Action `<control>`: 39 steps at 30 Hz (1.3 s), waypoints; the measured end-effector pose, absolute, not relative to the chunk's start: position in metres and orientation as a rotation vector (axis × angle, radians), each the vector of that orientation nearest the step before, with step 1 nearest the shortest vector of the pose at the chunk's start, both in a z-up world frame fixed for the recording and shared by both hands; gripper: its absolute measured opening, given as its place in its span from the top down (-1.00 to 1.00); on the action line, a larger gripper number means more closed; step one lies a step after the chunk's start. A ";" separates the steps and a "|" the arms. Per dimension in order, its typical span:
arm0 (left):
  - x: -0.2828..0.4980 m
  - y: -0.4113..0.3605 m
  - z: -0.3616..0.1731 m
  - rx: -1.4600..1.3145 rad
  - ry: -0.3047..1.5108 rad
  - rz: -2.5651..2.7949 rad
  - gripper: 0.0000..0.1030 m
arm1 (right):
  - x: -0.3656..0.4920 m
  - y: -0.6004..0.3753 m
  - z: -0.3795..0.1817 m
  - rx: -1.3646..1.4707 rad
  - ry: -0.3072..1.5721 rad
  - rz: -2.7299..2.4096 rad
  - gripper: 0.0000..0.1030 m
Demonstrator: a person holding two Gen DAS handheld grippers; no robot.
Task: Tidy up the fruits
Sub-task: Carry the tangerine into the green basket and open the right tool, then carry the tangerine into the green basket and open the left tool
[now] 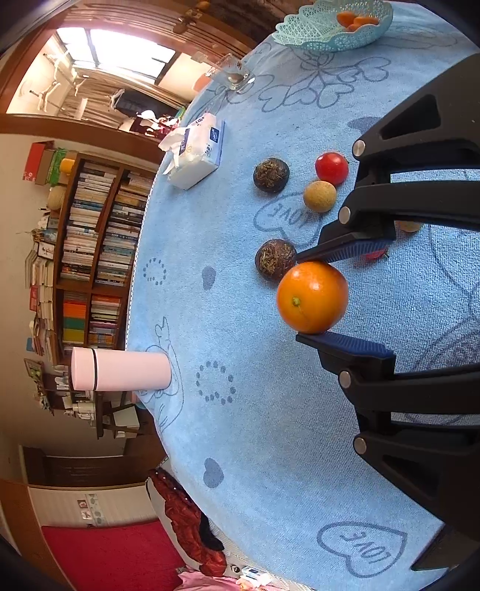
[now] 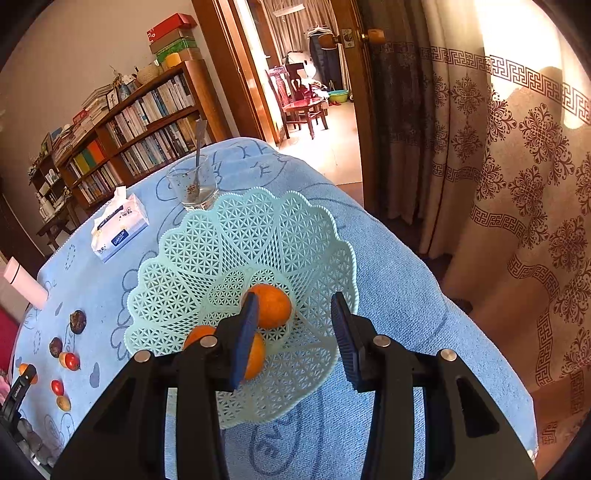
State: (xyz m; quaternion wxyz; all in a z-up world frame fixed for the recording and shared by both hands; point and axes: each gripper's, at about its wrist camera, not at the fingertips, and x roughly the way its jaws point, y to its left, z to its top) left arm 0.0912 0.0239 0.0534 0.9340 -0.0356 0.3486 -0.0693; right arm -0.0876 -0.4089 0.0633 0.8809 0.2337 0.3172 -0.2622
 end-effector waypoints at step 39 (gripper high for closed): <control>0.034 -0.274 0.085 0.202 0.777 -0.735 0.28 | -0.164 -0.446 0.060 0.627 0.511 -0.540 -0.05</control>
